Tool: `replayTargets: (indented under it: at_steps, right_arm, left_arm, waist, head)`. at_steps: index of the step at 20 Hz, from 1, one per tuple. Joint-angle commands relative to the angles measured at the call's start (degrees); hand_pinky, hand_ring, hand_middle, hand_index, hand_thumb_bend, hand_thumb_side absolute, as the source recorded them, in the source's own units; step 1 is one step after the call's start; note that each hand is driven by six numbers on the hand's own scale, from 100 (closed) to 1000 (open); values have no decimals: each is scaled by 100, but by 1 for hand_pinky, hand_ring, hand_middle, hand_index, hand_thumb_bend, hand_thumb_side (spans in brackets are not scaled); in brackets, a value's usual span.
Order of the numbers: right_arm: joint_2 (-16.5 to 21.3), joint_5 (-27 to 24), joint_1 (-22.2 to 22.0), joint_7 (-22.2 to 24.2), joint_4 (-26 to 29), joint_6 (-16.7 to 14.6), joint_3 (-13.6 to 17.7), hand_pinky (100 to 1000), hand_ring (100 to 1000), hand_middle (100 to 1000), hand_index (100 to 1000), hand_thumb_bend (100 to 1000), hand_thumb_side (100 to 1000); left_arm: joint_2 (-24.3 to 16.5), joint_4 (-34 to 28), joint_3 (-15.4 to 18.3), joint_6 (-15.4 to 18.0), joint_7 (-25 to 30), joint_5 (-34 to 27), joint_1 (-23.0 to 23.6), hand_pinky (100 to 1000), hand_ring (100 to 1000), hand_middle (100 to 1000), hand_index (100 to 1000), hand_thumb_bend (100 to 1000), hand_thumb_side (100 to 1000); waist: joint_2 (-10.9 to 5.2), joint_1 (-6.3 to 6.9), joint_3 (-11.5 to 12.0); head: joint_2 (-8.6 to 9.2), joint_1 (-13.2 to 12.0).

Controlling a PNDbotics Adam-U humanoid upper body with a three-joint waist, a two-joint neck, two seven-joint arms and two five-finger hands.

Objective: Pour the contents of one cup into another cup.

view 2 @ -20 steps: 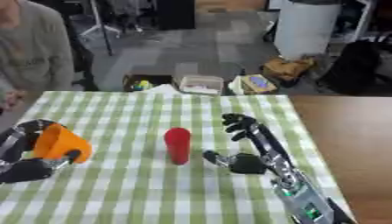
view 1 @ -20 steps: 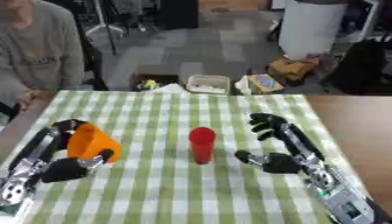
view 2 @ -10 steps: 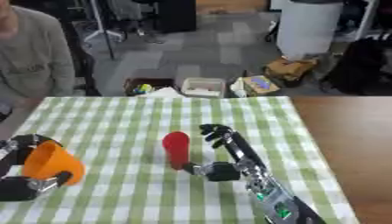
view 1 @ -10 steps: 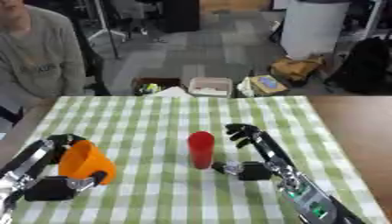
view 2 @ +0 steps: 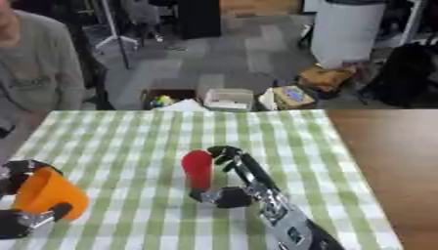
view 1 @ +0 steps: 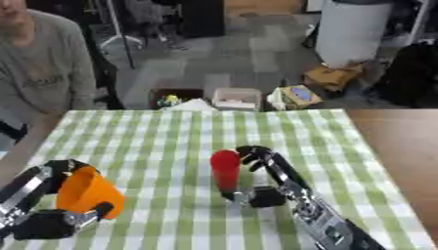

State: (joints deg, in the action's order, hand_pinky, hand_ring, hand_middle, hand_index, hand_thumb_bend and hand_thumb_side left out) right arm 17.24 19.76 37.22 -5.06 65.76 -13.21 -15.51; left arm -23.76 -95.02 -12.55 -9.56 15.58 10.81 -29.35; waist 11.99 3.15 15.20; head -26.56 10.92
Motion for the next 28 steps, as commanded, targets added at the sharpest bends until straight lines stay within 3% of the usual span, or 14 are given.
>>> replayTargets:
  at_steps: [1,28]
  right_arm:
    - [-44,100,174,28,-84,-63,48,643,734,735,862,672,364]
    - [-536,434,542,272,-677,-296,31,610,704,730,877,747,431]
  left_arm:
    - [-53,-148,16,3,29,-30,-103,433,414,397,693,361,186]
    - [17,-163,-36,-11,93,-6,-114,436,414,396,693,349,179]
  waist:
    - [-74,0,31]
    - [-61,-11,234]
  head:
    - [79,41]
    - [159,166]
